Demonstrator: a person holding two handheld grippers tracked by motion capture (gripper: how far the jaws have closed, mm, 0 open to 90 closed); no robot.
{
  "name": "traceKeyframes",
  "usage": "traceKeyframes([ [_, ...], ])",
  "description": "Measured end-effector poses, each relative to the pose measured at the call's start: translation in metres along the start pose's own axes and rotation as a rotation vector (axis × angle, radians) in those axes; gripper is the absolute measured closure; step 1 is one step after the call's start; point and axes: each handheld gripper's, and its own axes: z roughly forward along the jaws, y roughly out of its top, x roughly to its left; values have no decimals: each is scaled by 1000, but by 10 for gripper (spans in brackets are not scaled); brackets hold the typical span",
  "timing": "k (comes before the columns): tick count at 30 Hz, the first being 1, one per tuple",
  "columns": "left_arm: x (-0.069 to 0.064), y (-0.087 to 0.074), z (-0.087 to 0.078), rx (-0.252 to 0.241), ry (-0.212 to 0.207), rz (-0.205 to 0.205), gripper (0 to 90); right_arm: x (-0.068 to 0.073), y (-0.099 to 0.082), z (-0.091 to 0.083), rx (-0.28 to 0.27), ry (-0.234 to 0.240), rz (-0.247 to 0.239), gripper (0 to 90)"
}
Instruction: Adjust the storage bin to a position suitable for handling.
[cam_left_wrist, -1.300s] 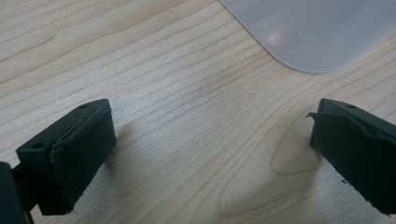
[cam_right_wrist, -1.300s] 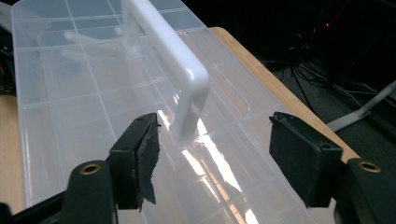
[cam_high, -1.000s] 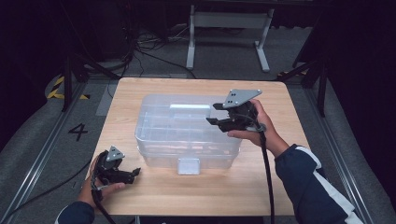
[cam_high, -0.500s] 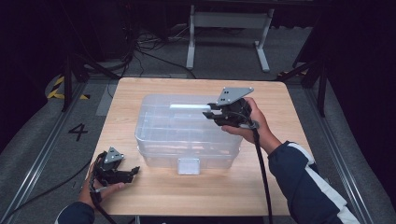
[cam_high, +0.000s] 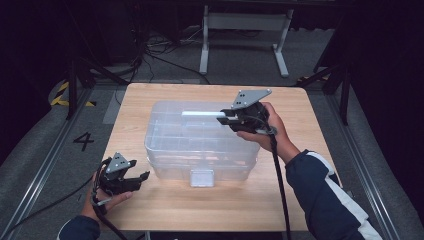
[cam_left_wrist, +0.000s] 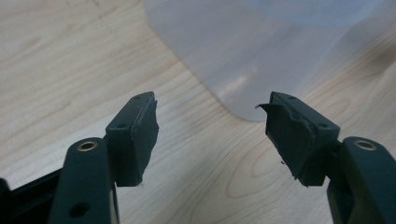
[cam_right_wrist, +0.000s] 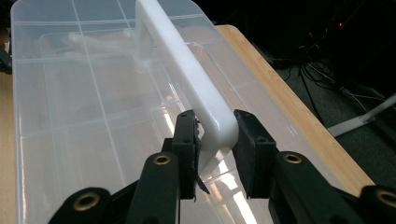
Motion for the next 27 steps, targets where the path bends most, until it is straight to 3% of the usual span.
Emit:
traceKeyframes([
  [3,-3,4,-7,-26,-12,23,362,-1,1,0,-1,-2,5,715],
  [8,-8,11,-16,-55,-19,21,363,-6,3,0,-1,10,21,714],
  [13,-11,20,-23,-115,-40,14,366,-10,8,0,9,7,26,712],
  [22,-17,27,-23,-132,-62,16,395,-16,13,1,16,-6,41,707],
  [23,-16,29,-23,-137,-64,26,410,-16,14,1,17,-8,39,706],
  [27,-17,32,-22,-143,-92,4,523,-19,15,1,18,-10,46,704],
])
